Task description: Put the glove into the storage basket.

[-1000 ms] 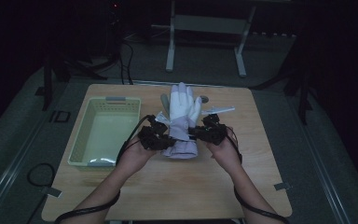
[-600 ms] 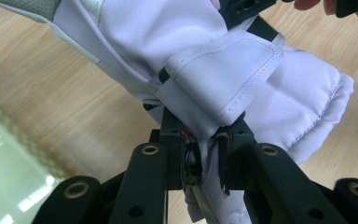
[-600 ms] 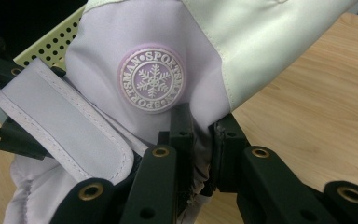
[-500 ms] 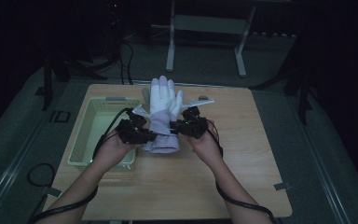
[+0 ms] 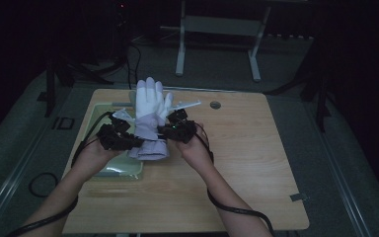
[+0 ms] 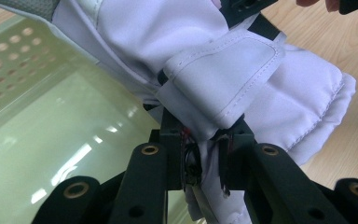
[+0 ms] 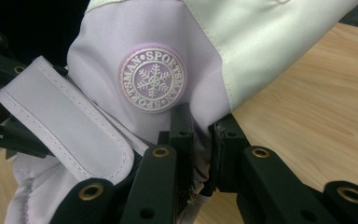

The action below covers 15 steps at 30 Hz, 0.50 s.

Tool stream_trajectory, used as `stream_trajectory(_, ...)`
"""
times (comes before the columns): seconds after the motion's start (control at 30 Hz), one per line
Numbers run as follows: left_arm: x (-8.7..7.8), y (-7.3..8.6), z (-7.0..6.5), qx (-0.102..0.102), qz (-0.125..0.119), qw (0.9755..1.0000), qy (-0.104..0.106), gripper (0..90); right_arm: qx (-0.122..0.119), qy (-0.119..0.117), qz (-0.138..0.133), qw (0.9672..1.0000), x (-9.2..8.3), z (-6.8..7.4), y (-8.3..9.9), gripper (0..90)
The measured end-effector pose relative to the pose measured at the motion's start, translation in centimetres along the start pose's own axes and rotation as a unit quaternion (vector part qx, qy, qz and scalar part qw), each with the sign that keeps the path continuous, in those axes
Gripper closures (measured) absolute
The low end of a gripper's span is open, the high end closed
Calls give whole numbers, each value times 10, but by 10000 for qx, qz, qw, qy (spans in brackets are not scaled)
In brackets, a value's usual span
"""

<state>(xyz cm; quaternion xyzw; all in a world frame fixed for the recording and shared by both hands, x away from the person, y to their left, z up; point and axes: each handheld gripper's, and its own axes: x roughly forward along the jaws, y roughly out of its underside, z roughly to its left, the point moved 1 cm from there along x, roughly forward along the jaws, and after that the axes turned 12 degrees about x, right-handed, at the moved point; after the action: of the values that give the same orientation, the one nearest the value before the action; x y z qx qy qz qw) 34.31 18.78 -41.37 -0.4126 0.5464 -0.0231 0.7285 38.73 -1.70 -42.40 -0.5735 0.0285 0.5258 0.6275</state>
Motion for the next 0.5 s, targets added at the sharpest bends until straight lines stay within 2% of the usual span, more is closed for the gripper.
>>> stream_trajectory(0.1,-8,10,9,-11,60,10000,-15,752,-5,-55,21,10000,10,11,-4,809)
stream_trajectory(0.23,-18,26,23,-141,175,9997,-12,751,-34,-95,101,9999,27,27,-9,809)
stream_trajectory(0.3,-22,33,27,-195,224,9996,-26,751,25,-188,136,9997,36,34,-11,809)
stream_trajectory(0.5,-31,54,41,-247,388,9989,-32,751,31,-264,208,9994,62,54,-10,809)
